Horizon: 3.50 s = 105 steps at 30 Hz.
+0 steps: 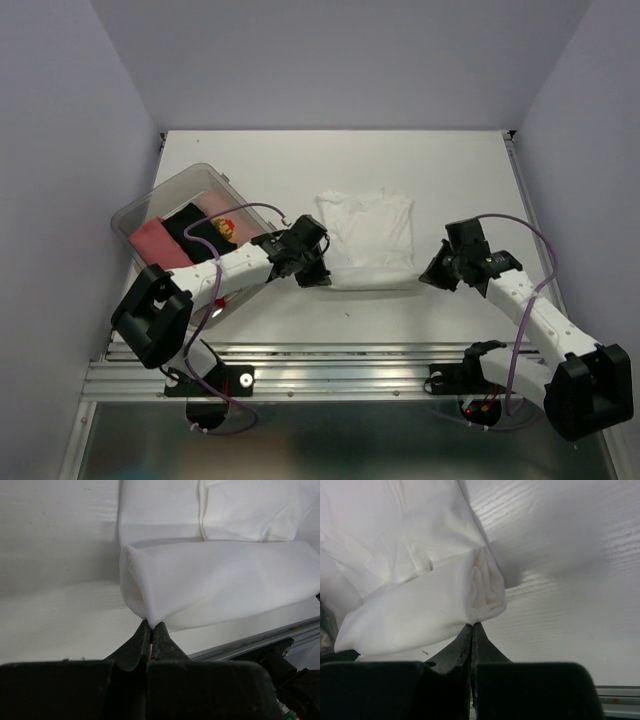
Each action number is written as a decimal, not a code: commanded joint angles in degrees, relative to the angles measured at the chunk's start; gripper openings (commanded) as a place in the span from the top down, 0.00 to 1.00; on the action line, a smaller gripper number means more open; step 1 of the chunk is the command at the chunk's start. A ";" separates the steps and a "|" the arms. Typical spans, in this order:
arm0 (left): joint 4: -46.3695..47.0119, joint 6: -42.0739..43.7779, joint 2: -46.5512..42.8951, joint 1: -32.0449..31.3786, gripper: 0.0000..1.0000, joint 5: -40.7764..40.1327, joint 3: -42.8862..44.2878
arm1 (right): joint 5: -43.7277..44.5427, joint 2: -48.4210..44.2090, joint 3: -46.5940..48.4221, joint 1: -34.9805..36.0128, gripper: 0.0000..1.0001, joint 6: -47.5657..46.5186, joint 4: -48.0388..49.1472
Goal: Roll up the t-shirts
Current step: Roll the T-shirt to the center of the board.
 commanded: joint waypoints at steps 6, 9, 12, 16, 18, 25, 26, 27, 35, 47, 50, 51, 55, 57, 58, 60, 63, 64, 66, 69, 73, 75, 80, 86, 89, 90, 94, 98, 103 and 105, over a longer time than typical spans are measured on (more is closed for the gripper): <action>-3.54 4.71 3.62 3.46 1.00 -1.06 6.72 | 5.19 6.22 5.88 0.07 0.99 -2.15 7.08; -3.63 5.32 5.55 4.07 1.00 -1.50 7.96 | 5.89 8.51 7.11 0.07 0.99 -2.50 8.75; -3.28 5.76 6.87 4.78 1.00 -1.59 9.01 | 5.99 10.62 8.08 0.07 0.99 -2.85 10.07; -2.05 6.90 8.10 5.31 1.00 -1.15 10.85 | 5.99 14.57 9.75 0.07 0.99 -3.38 12.18; -1.87 7.96 8.19 5.39 1.00 -1.15 11.56 | 5.81 15.20 10.63 -0.45 0.99 -3.56 12.62; -1.61 9.10 7.49 5.22 1.00 0.33 9.55 | 2.40 11.78 6.08 -0.45 0.99 -3.74 12.45; -1.43 9.19 7.58 5.04 1.00 0.34 9.02 | 1.68 11.07 4.93 -0.45 0.99 -3.82 12.36; -1.17 9.19 7.66 4.78 1.00 0.78 8.49 | 1.16 9.50 3.70 -0.45 0.99 -3.74 12.10; -2.04 8.31 7.75 -2.59 1.00 0.34 6.82 | -2.01 -1.84 -5.88 -0.45 0.99 -2.07 5.34; -4.94 3.30 -1.81 -9.11 1.00 0.78 -3.37 | -3.77 -12.05 -6.16 -0.45 0.99 0.75 -9.60; -5.47 3.30 -3.23 -9.02 1.00 1.31 -3.38 | -4.04 -11.87 -5.11 -0.45 0.99 1.19 -10.23; -5.56 3.39 -3.32 -9.11 1.00 1.48 -3.12 | -4.04 -11.70 -4.75 -0.45 0.99 1.27 -10.14; -6.35 3.65 -3.06 -9.02 1.00 1.66 -1.27 | -2.72 -9.85 -2.21 -0.45 0.99 0.31 -10.14; -6.97 3.83 -2.62 -8.84 1.00 1.57 -0.13 | -1.76 -8.71 -0.80 -0.45 0.99 -0.22 -9.79; -7.05 3.83 -2.44 -8.67 1.00 1.57 0.13 | -1.40 -8.45 -0.45 -0.45 0.99 -0.39 -9.35; -7.14 3.92 -2.18 -8.23 1.00 1.66 0.66 | -0.35 -7.74 0.61 -0.45 0.99 -0.83 -8.91; -7.06 4.27 -1.74 -7.00 1.00 2.19 1.28 | 0.18 -5.99 1.75 -0.45 0.99 -1.27 -7.77; -7.23 4.36 -1.65 -6.65 1.00 2.28 1.45 | 0.27 -5.11 2.01 -0.45 0.99 -1.27 -7.42; -7.14 4.53 -1.48 -5.77 1.00 2.28 1.98 | 0.36 -4.23 2.63 -0.45 0.99 -1.54 -6.89; -6.97 5.06 -1.30 -4.37 1.00 2.45 2.68 | 0.36 -2.73 3.68 -0.45 0.99 -1.98 -5.48; -6.71 6.11 -0.60 -2.61 1.00 2.71 4.00 | 2.73 -0.36 5.61 -0.45 0.99 -2.68 -4.08; -6.70 6.64 0.19 -1.82 1.00 2.72 4.53 | 3.08 0.52 6.41 -0.45 0.99 -2.94 -3.29; -5.83 9.19 2.91 1.34 1.00 3.68 5.85 | 3.96 4.91 9.30 -0.45 0.97 -4.96 -0.22; -5.65 13.57 7.21 4.42 1.00 5.18 7.87 | 3.44 14.13 13.87 -0.45 0.95 -8.48 3.83; -5.12 15.33 8.63 5.13 1.00 5.17 9.36 | 3.87 17.90 15.11 -0.45 0.93 -9.27 5.67; -4.77 15.60 9.15 5.22 1.00 5.18 9.71 | 3.96 18.79 15.55 -0.45 0.93 -9.45 5.77; -3.72 15.87 7.85 5.13 1.00 5.44 8.76 | 3.09 18.46 14.51 -0.45 0.94 -10.50 5.86; -1.44 15.52 2.94 4.87 0.91 7.89 3.49 | -2.79 13.19 7.32 -0.45 0.74 -14.19 5.95; -3.09 14.99 -2.69 3.64 0.40 9.49 -1.80 | -5.61 6.60 3.51 -0.45 0.41 -14.38 1.29; -6.17 15.25 -5.32 2.94 0.34 8.08 -1.19 | -5.10 3.52 4.38 -0.45 0.41 -13.15 -0.03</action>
